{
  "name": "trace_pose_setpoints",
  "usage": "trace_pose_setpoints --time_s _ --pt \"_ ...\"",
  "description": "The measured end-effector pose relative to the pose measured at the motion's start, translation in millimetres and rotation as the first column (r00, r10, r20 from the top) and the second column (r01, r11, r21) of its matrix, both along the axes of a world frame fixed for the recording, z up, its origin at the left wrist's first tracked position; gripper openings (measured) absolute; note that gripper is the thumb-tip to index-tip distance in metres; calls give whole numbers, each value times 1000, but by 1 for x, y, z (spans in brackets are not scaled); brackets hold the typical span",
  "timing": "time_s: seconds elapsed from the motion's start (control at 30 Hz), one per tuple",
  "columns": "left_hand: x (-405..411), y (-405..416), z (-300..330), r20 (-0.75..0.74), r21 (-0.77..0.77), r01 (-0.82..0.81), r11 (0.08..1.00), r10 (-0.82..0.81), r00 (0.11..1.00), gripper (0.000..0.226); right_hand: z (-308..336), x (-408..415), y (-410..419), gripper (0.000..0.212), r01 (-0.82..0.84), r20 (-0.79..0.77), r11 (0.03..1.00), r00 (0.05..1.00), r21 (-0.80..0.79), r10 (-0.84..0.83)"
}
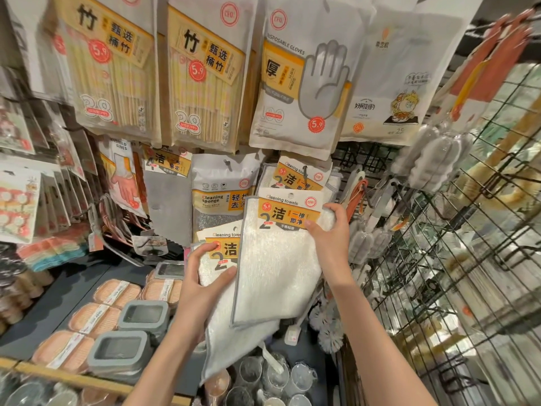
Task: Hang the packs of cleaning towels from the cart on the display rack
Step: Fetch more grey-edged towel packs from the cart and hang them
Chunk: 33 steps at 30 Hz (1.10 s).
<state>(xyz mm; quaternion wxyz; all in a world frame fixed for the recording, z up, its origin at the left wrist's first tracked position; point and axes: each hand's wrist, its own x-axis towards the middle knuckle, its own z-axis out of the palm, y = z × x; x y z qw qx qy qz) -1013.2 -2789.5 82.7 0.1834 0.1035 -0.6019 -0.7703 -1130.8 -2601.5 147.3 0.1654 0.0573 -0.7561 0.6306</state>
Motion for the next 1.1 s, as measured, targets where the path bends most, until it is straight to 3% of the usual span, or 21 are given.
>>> trace_pose_setpoints --time_s 0.4,0.57,0.73,1.1 --pt "-7 -1 5 -31 13 -13 1000 13 999 55 14 -35 7 37 145 -17 989 989 -12 -145" --pt "-9 -2 2 -8 -57 -34 998 33 999 55 10 -41 4 42 167 -60 986 984 -3 -167" --pt "-8 -3 0 33 -88 -43 995 46 998 56 8 -58 -2 23 181 -53 974 983 139 -175" --pt "4 -12 -6 21 -75 -64 995 65 998 55 6 -75 0 35 96 -21 943 995 318 -94"
